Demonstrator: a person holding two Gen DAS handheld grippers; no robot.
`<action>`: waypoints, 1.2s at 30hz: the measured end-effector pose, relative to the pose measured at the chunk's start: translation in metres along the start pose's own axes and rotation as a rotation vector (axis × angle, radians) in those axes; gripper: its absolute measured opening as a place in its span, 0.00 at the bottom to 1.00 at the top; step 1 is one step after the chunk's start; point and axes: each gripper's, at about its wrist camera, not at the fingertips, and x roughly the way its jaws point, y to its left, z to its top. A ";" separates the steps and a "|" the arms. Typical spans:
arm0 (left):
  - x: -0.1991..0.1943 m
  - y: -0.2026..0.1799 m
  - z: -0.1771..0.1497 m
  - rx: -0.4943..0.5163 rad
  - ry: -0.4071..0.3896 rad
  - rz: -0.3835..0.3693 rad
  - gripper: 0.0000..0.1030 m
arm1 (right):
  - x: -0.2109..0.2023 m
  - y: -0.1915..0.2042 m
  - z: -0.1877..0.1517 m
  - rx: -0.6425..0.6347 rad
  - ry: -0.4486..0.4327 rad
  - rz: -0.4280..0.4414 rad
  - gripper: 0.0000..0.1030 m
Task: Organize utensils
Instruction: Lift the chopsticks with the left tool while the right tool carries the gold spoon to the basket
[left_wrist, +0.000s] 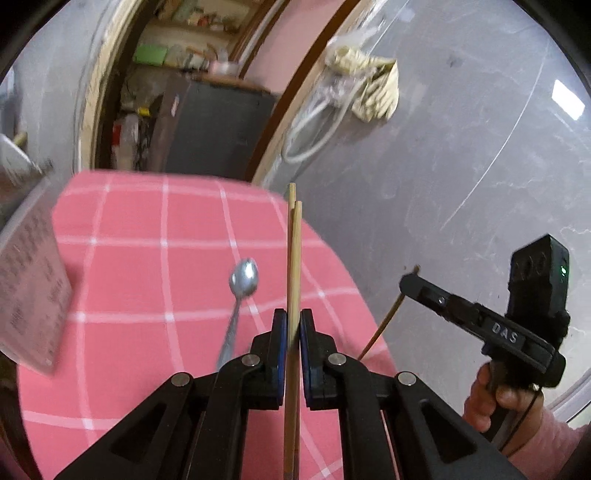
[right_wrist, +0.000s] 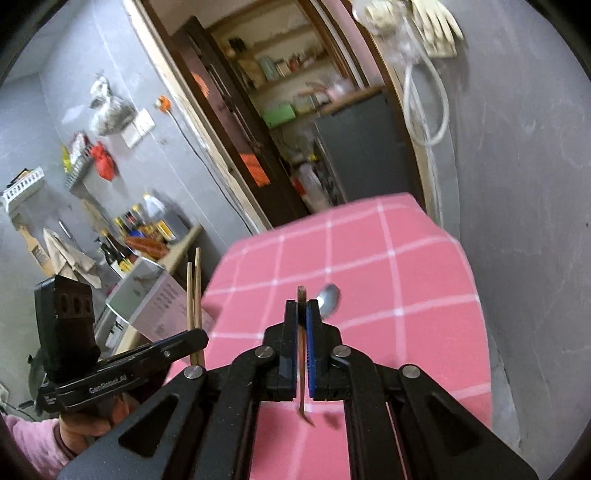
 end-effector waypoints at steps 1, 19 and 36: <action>-0.005 0.000 0.002 0.005 -0.021 0.007 0.07 | -0.004 0.008 0.003 -0.013 -0.018 0.004 0.02; -0.124 0.031 0.072 0.048 -0.390 0.140 0.07 | -0.013 0.161 0.072 -0.254 -0.139 0.168 0.02; -0.193 0.091 0.111 0.056 -0.659 0.284 0.07 | 0.036 0.257 0.095 -0.343 -0.145 0.321 0.02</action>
